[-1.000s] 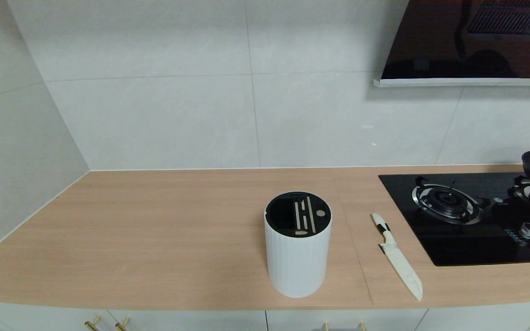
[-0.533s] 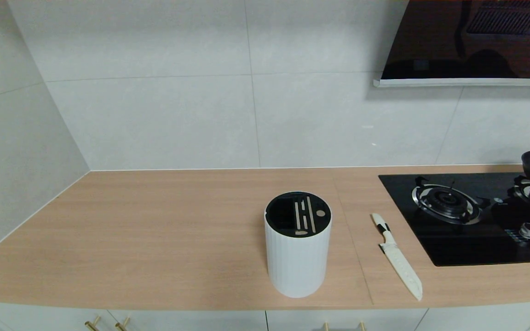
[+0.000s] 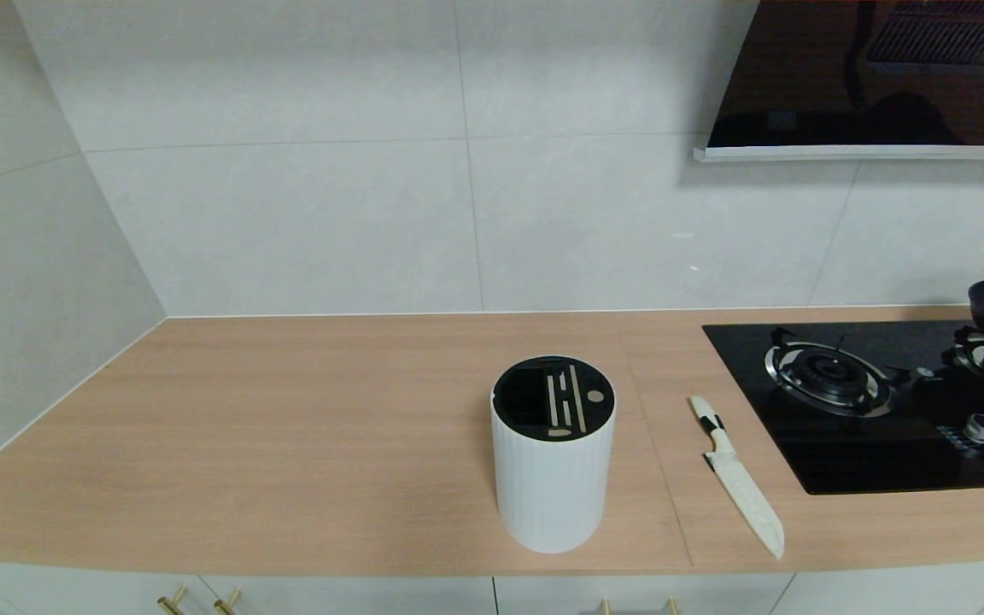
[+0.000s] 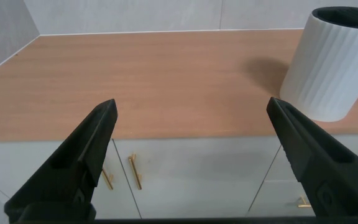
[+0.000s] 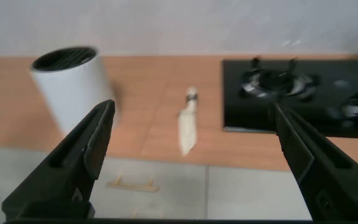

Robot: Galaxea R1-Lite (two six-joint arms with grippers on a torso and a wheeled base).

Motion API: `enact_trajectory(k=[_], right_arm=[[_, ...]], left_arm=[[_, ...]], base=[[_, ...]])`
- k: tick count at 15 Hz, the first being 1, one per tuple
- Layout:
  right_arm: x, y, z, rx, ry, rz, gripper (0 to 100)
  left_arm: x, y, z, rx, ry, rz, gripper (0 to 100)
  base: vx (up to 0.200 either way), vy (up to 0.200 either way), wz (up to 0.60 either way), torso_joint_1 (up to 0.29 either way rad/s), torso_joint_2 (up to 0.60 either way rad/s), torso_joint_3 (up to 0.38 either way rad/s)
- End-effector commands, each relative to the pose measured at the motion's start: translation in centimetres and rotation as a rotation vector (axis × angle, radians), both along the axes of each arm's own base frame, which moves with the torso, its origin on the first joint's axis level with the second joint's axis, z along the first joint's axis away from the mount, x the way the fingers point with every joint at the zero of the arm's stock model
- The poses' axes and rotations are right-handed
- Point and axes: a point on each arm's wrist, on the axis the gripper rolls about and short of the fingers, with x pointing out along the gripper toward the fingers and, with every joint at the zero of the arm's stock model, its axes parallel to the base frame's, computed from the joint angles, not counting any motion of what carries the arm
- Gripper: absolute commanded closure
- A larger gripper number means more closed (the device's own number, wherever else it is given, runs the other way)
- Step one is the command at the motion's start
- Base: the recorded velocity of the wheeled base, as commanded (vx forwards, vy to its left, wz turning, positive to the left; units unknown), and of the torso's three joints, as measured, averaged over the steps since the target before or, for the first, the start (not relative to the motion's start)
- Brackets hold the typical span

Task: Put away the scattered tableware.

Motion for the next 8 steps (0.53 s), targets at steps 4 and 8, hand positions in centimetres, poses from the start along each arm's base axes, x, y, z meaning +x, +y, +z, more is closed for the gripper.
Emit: enact_trajectory(k=[4,8], right_arm=[[7.4,0.7,4.0,-0.020,0.330,0.102,0],[13.7,2.4,4.5,-0.050,0.499,0.177,0]], left_arm=[[0.0,0.0,0.0,0.000,0.002,0.001,0],[0.0,0.0,0.0,-0.002,0.000,-0.002,0]], base=[[0.000,0.000,0.00,0.000,0.00,0.000],[0.000,0.000,0.00,0.000,0.00,0.000]])
